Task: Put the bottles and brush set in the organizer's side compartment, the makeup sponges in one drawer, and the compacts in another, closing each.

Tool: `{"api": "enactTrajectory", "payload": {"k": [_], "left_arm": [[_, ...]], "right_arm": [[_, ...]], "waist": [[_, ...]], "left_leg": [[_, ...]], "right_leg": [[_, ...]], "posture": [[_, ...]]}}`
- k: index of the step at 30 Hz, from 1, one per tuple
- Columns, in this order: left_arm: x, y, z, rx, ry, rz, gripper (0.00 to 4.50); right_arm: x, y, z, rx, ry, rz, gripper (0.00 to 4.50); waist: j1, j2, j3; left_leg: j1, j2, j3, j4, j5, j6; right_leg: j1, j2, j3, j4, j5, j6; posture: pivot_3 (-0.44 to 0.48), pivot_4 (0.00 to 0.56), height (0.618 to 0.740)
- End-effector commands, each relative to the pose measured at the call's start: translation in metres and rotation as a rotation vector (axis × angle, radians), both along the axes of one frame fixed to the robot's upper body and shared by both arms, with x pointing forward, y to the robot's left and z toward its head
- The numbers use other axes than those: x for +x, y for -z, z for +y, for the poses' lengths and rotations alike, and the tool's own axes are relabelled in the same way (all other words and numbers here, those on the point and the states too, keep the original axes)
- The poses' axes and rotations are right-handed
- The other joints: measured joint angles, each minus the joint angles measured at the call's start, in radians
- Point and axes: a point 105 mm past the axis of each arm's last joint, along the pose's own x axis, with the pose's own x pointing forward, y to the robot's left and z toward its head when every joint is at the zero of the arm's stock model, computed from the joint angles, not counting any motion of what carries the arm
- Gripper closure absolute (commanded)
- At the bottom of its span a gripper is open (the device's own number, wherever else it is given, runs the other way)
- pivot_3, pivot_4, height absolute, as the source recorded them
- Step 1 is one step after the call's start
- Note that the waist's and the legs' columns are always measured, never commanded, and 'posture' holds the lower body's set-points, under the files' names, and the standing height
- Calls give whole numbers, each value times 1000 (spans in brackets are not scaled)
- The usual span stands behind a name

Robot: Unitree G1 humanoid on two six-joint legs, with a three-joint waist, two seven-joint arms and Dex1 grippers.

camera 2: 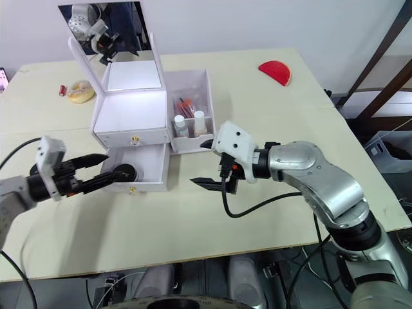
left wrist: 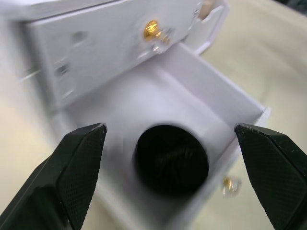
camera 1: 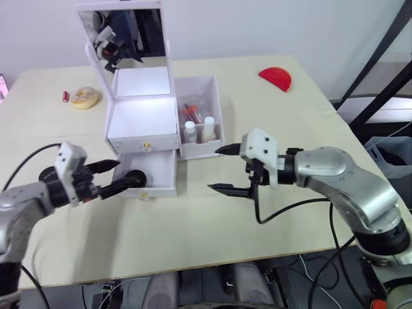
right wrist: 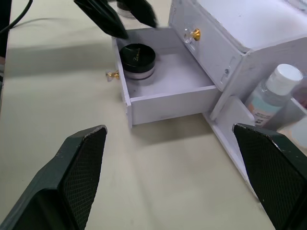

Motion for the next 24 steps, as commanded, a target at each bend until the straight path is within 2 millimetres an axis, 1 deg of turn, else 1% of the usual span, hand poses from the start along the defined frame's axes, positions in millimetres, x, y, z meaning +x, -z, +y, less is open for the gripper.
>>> {"api": "enactTrajectory", "payload": {"k": [1,3,6,9,11,12,14,15,16,18,21,24], "left_arm": [[-15,-26,20,29,-103,-82,29],[-28,-31,33,51,-163,-86,29],[-46,-35,48,72,-222,-82,29],[-62,-39,64,97,-284,-79,29],[-69,-39,68,118,-303,-66,29],[-75,-39,75,128,-329,-56,29],[-86,-37,92,158,-392,-44,29],[-92,-34,105,176,-434,-34,29],[-96,-32,115,186,-471,-31,29],[-102,-28,130,203,-524,-33,29],[-107,-24,136,211,-547,-28,29],[-110,-20,140,216,-568,-28,29]], "right_arm": [[7,-16,-28,15,61,-62,0],[12,-17,-47,20,112,-65,0],[13,-15,-71,42,158,-62,0],[9,-2,-100,9,204,-50,0],[6,2,-114,20,225,-42,0],[6,4,-126,10,251,-58,0],[3,10,-151,6,308,-53,0],[1,12,-164,7,340,-53,0],[-1,14,-174,13,363,-49,0],[-7,20,-191,10,397,-36,0],[-16,34,-206,-19,421,1,0],[-17,40,-207,1,430,2,0]], "waist": [[4,-1,0],[4,-2,1],[4,-3,1],[5,-3,1],[3,-2,2],[2,-2,2],[1,-2,2],[1,-2,2],[0,-1,3],[0,1,4],[-3,1,4],[-3,2,4]], "left_leg": [[-1,0,0,0,0,0],[-1,0,0,0,0,0],[-1,0,1,0,0,0],[0,0,0,0,0,0],[1,0,1,0,0,-1],[1,0,1,0,0,-1],[0,0,2,1,-1,-1],[1,0,2,1,-1,-1],[1,0,2,1,-1,-1],[1,0,2,1,-1,-1],[1,1,2,1,-2,-3],[0,1,4,1,-4,-6]], "right_leg": [[0,0,0,-1,0,0],[0,0,0,-1,0,0],[0,0,0,-2,0,0],[0,0,0,-2,0,0],[1,-1,0,-2,-1,0],[1,-1,0,-2,-1,0],[1,-1,0,-4,-1,0],[1,-1,0,-5,-1,0],[1,-1,0,-6,-1,0],[0,-1,0,-9,0,0],[0,-1,0,-13,-1,0],[1,-1,0,-16,0,0]], "posture": [[0,150,739],[0,150,739],[0,150,739],[0,150,739],[0,150,739],[0,150,739],[0,150,739],[0,150,739],[0,150,739],[0,150,739],[0,150,739],[0,150,739]]}}
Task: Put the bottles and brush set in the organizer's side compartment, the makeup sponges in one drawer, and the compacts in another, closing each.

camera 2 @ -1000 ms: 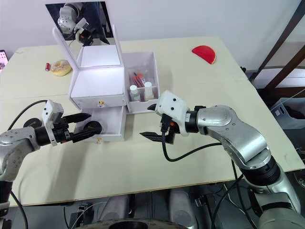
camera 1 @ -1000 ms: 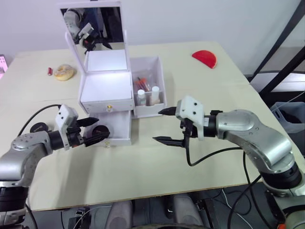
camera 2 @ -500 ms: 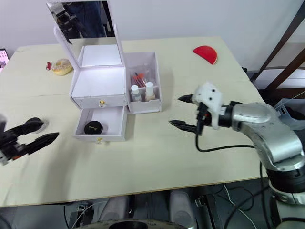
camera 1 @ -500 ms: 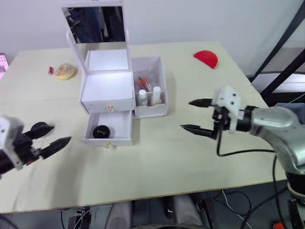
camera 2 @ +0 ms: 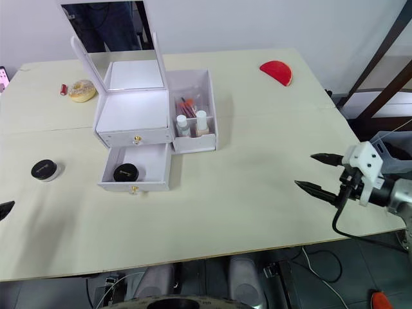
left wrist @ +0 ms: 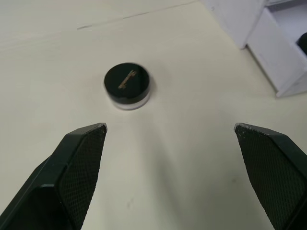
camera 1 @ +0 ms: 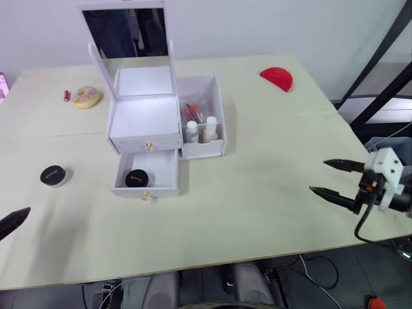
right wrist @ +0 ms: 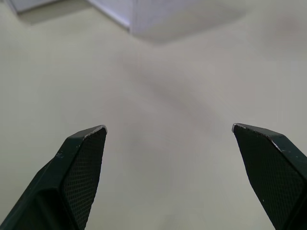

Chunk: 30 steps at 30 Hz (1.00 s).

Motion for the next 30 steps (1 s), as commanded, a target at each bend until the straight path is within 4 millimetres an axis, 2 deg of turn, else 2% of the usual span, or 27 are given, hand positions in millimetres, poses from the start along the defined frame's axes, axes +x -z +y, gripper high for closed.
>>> {"api": "enactTrajectory", "payload": {"k": [1,12,18,22,23,26,27,28,30], "left_arm": [[-3,-7,6,46,-22,-32,29],[-1,-10,6,60,-26,-46,29],[1,-11,1,60,-28,-64,29],[3,-12,-1,63,-33,-75,29],[4,-13,-2,64,-31,-76,29],[5,-14,-7,61,-27,-83,29],[6,-15,-8,61,-28,-85,29],[6,-15,-8,62,-30,-86,29],[5,-14,-10,60,-33,-85,29]], "right_arm": [[1,-9,1,-1,-6,-61,0],[8,-11,5,-5,-11,-88,0],[19,-29,31,36,-49,-36,0],[19,-38,56,-2,-165,-82,0],[18,-39,63,-15,-198,-92,0],[21,-45,78,-16,-239,-99,0],[23,-47,80,-16,-244,-103,0],[24,-48,80,-17,-247,-105,0],[26,-50,83,-38,-256,-119,0]], "waist": [[0,0,0],[4,0,0],[3,0,0],[2,1,1],[-7,2,1],[-30,9,4],[-30,10,4],[-26,10,3],[-9,8,2]], "left_leg": [[0,0,0,1,-1,-1],[0,1,1,2,-2,-1],[1,1,1,2,-2,-1],[2,1,1,3,-2,-1],[-6,-1,-4,1,-2,-1],[-11,-24,-40,2,-1,0],[-12,-42,-62,2,1,4],[-9,-52,-75,4,1,4],[-11,-55,-84,3,2,3]], "right_leg": [[0,0,0,0,0,0],[2,0,0,4,0,0],[3,1,0,5,0,0],[2,1,1,5,0,0],[9,-3,-5,5,0,0],[24,-37,-53,17,-13,11],[24,-46,-60,26,-22,16],[22,-46,-59,31,-26,19],[21,-46,-60,36,-31,22]], "posture": [[0,150,739],[0,150,739],[0,150,739],[0,150,739],[0,150,739],[0,150,739],[0,150,739],[0,150,739],[0,150,739]]}}
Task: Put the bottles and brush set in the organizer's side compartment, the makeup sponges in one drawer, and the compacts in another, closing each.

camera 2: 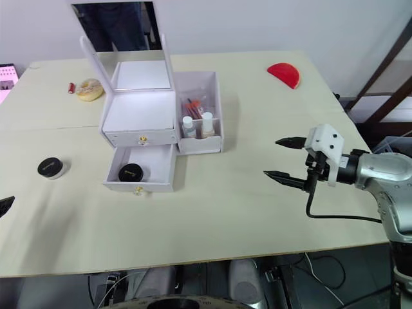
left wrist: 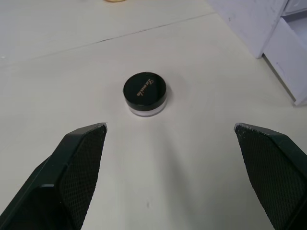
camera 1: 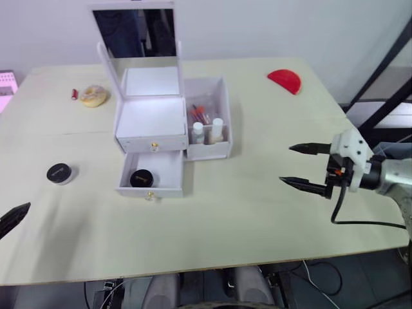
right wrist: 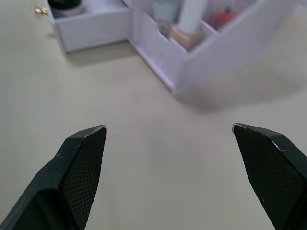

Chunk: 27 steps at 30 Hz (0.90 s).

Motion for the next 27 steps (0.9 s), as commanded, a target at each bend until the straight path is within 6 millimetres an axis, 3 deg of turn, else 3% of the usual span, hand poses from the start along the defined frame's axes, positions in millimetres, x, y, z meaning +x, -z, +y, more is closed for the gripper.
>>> {"api": "enactTrajectory", "payload": {"k": [1,14,17,20,22,23,27], "left_arm": [[-1,-7,-3,12,-2,-23,29],[-5,-1,-4,-9,-56,-36,29],[-6,2,-2,-19,-106,-49,29],[-7,6,-3,-27,-160,-65,29],[-5,8,0,-33,-236,-107,29],[-4,9,-1,-43,-260,-123,29],[9,21,-7,-80,-327,-141,29]], "right_arm": [[1,-9,4,-19,-15,-41,0],[1,-4,13,-40,-58,-31,0],[-1,-2,17,-46,-81,-25,0],[-2,-1,19,-57,-95,-26,0],[0,-2,20,-56,-82,-24,0],[1,-3,21,-56,-80,-24,0],[-1,-6,32,-44,-111,-16,0]], "waist": [[21,-2,-1],[48,-2,-1],[33,0,0],[14,0,0],[2,5,1],[17,-1,-2],[53,-1,-2]], "left_leg": [[0,2,2,-1,0,-1],[1,4,14,0,0,-2],[-2,-1,1,-1,0,-1],[-2,-22,-30,-2,2,2],[0,-43,-60,-2,4,4],[8,-46,-66,-4,6,5],[14,-41,-47,-15,9,1]], "right_leg": [[-1,2,0,0,2,-5],[-1,1,8,-3,-3,-9],[9,-3,-3,-2,-6,-4],[21,-22,-26,10,-19,8],[28,-24,-24,21,-35,14],[23,-16,-8,26,-43,14],[24,-14,7,24,-44,10]], "posture": [[0,150,739],[0,150,739],[0,150,739],[0,150,739],[0,150,739],[0,150,739],[0,150,739]]}}
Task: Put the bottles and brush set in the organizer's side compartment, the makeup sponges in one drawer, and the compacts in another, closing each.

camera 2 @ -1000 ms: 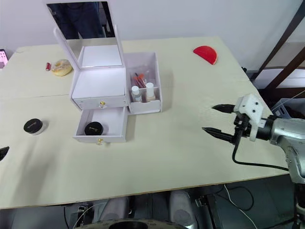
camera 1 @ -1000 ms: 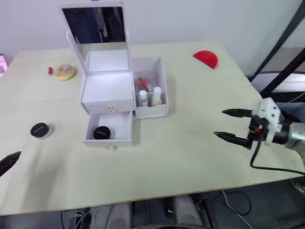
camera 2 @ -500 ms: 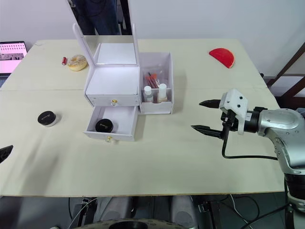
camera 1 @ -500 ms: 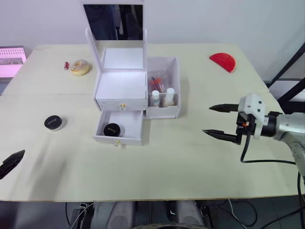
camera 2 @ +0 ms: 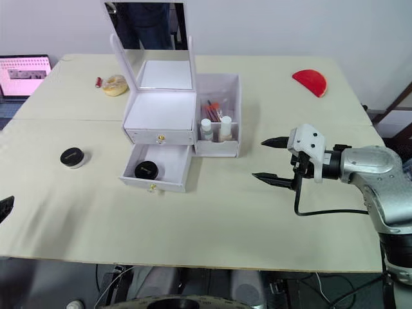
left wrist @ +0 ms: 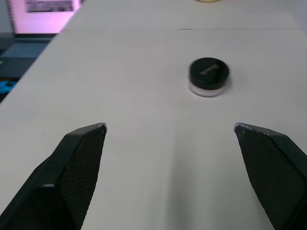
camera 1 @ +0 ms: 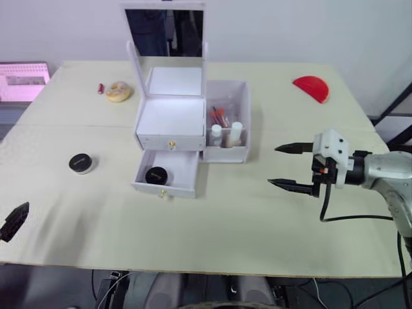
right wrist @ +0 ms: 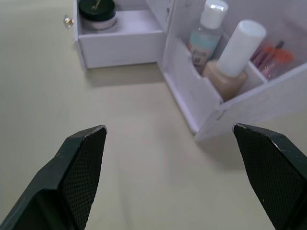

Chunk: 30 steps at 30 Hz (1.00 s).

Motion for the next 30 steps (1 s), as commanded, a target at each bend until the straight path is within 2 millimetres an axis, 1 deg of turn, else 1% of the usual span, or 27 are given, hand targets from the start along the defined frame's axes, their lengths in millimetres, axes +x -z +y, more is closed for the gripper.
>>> {"api": "enactTrajectory", "payload": {"k": [1,6,9,13,14,16,18,22,27,30], "left_arm": [[14,0,-3,10,-45,-18,29],[45,7,2,-15,-63,-27,29],[64,14,5,-42,-53,-20,29],[91,21,-13,-76,61,-12,29],[97,24,-19,-86,98,-3,29],[109,31,-26,-95,136,12,29],[118,36,-27,-98,148,20,29],[141,43,-22,-89,145,36,29],[164,45,-32,-76,208,42,29],[172,45,-35,-73,225,43,29]], "right_arm": [[-6,-12,16,2,-63,-39,0],[-8,-17,29,10,-105,-43,0],[-9,-18,34,14,-117,-49,0],[-13,-18,38,18,-124,-48,0],[-13,-18,39,20,-123,-49,0],[-14,-17,40,19,-116,-50,0],[-15,-16,41,20,-114,-49,0],[-18,-18,44,29,-117,-50,0],[-21,-18,47,35,-121,-47,0],[-24,-21,50,44,-134,-43,0]], "waist": [[9,0,0],[27,-2,-1],[29,-4,-2],[29,-5,-2],[29,-5,-2],[29,-5,-2],[29,-5,-2],[29,-6,-2],[28,-6,-2],[28,-7,-2]], "left_leg": [[-1,1,2,0,0,0],[-1,1,10,0,0,-1],[0,0,18,-1,0,-1],[-1,-1,21,-1,0,-1],[-1,-1,22,-1,0,-1],[-1,-1,23,-1,0,-1],[0,-1,23,-1,0,-1],[0,0,23,-1,0,-1],[0,-1,24,-1,0,-1],[0,-1,24,-1,0,-1]], "right_leg": [[0,0,0,-2,0,0],[1,0,7,-9,4,1],[-3,0,16,-10,8,1],[-5,0,22,-10,10,4],[-5,0,23,-10,10,5],[-6,0,23,-10,10,6],[-6,0,24,-10,11,6],[-6,1,24,-10,11,6],[-6,0,25,-10,12,7],[-6,0,25,-10,12,7]], "posture": [[0,150,739],[0,150,739],[0,150,739],[0,150,739],[0,150,739],[0,150,739],[0,150,739],[0,150,739],[0,150,739],[0,150,739]]}}
